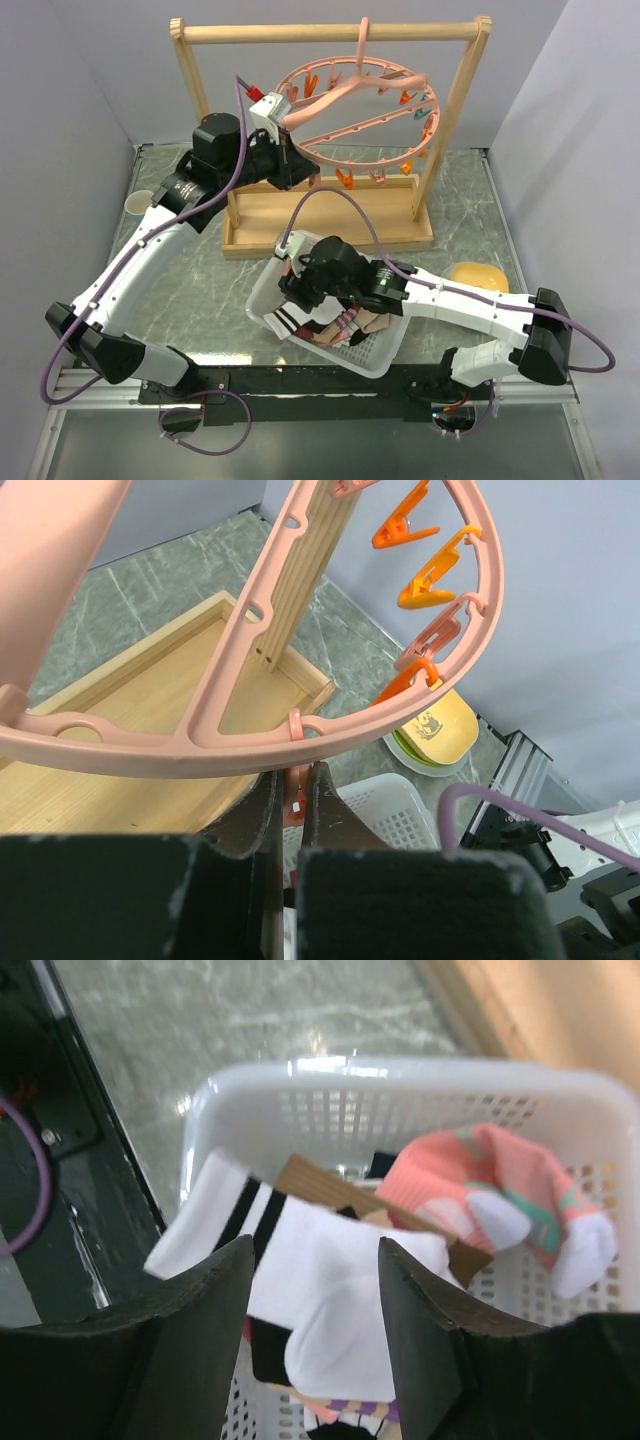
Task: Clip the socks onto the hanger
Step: Adjust the sock in the bin.
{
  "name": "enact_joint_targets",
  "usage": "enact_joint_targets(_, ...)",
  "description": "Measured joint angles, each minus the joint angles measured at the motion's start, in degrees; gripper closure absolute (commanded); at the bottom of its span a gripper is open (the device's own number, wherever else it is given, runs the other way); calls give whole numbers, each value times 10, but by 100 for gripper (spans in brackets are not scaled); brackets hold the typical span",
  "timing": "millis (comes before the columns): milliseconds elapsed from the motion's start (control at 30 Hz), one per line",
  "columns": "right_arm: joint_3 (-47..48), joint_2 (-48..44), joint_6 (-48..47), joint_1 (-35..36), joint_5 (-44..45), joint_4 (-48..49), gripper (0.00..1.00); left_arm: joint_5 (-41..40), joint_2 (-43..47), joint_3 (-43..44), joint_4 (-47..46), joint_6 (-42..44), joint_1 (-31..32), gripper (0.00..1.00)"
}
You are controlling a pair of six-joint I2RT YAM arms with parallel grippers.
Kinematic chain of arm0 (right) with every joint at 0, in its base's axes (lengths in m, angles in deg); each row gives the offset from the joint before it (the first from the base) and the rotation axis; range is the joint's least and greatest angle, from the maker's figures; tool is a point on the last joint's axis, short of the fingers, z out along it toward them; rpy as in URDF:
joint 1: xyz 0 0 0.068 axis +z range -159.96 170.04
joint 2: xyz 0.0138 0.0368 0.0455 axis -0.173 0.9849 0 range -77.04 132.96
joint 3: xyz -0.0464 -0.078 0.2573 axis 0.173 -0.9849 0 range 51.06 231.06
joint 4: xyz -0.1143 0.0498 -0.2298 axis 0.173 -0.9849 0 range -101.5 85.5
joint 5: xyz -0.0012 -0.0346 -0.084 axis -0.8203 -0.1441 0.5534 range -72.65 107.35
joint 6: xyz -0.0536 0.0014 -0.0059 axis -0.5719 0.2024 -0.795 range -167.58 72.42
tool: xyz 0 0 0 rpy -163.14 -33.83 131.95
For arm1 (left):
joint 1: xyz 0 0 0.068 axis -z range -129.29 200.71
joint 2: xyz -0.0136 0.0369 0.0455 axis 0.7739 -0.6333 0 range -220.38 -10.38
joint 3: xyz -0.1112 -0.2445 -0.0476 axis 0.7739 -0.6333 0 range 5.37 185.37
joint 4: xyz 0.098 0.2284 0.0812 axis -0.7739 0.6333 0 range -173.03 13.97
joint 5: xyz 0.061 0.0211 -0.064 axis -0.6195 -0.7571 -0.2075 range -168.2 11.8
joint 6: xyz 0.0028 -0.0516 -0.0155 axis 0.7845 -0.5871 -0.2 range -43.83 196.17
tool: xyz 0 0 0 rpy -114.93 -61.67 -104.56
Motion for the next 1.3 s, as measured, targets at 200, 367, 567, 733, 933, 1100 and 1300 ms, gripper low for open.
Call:
enact_joint_targets(200,-7,-26,2,0,13,7,37,0,6,0,2,4,0,98)
enact_joint_targets(367,-52,-74,-6,8,16,-2,39,0,10,0,2,5,0,98)
enact_joint_targets(567,-69,-70,-62,63,38,-35,38,-1,10,0,2,8,0,98)
enact_joint_targets(733,-69,-57,-94,89,39,-48,38,-2,10,0,3,10,0,98)
enact_joint_targets(933,-67,-34,-101,102,27,-38,38,-2,10,0,3,10,0,98)
enact_joint_targets(1100,-66,7,-101,122,23,-11,34,-2,10,0,3,10,0,98)
enact_joint_targets(1300,-65,27,-102,129,24,26,34,-2,10,0,3,10,0,98)
